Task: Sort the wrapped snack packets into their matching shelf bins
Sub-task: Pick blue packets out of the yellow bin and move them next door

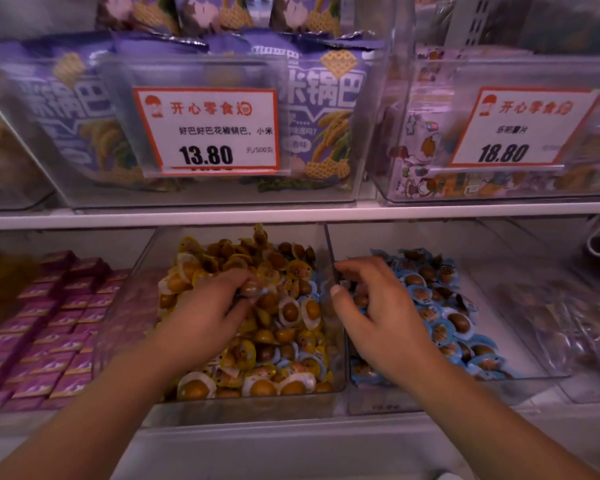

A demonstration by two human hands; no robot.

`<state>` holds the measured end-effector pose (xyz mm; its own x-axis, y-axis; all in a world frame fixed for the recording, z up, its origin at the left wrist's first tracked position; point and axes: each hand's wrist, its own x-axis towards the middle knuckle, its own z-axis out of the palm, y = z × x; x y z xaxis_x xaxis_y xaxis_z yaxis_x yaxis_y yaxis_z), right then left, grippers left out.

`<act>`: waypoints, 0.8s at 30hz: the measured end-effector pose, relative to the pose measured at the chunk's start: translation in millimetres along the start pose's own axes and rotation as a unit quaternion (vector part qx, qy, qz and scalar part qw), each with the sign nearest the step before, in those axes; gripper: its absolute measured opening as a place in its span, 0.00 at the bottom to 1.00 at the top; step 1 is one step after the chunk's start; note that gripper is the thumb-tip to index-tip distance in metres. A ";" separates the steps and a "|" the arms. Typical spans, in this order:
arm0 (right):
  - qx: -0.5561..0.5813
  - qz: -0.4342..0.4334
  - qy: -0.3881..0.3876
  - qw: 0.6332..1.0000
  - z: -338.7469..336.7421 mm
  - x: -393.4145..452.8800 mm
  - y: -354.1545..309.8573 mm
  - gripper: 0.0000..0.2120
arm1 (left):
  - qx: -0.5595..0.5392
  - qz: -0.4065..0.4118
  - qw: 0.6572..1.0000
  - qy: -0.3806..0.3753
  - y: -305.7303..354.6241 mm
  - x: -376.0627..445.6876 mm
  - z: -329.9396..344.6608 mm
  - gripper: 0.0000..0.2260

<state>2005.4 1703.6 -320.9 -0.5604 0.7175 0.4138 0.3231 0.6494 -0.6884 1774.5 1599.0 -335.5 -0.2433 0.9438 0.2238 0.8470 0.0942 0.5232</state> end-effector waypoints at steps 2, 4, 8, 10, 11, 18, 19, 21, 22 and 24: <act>-0.001 -0.036 0.042 0.998 -0.7 1.9 -9.2 0.13 | -0.064 0.000 0.997 0.035 1.4 -6.3 -2.0 0.15; 0.002 -0.079 0.071 0.994 0.5 1.4 -20.8 0.13 | -0.062 0.006 0.998 0.032 3.8 -11.5 -2.8 0.19; 0.000 -0.125 0.030 0.992 10.3 -4.3 -34.4 0.12 | 0.022 0.028 0.999 -0.039 3.5 -12.4 -1.5 0.21; -0.028 -0.130 -0.010 0.991 15.2 -5.3 -36.2 0.10 | 0.018 0.011 0.999 -0.027 3.3 -9.5 -4.4 0.21; -0.048 -0.137 -0.023 0.989 17.5 -5.1 -36.7 0.10 | 0.019 -0.002 1.000 -0.017 2.7 -8.0 -6.5 0.21; -0.073 -0.131 -0.032 0.988 30.3 2.2 -39.5 0.10 | 0.224 -0.013 0.969 -0.102 3.1 -12.0 -2.8 0.22; -0.080 -0.132 -0.027 0.988 31.3 3.0 -38.9 0.10 | 0.230 -0.005 0.968 -0.097 4.5 -13.4 -0.9 0.23; -0.086 -0.135 -0.021 0.987 32.6 3.9 -37.6 0.09 | 0.179 -0.004 0.982 -0.059 5.3 -14.9 -1.4 0.21; -0.083 -0.135 -0.021 0.987 32.9 3.8 -37.3 0.10 | 0.137 -0.007 0.990 -0.039 4.3 -15.2 -2.9 0.19; -0.082 -0.132 -0.028 0.987 32.3 3.1 -37.4 0.11 | 0.097 0.001 0.995 -0.028 2.0 -15.8 -5.9 0.15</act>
<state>1966.9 1673.4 -313.1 -0.6810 0.5055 0.5298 0.2764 0.8474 -0.4533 1777.3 1582.4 -333.1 -0.2198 0.9595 0.1763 0.9241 0.1468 0.3528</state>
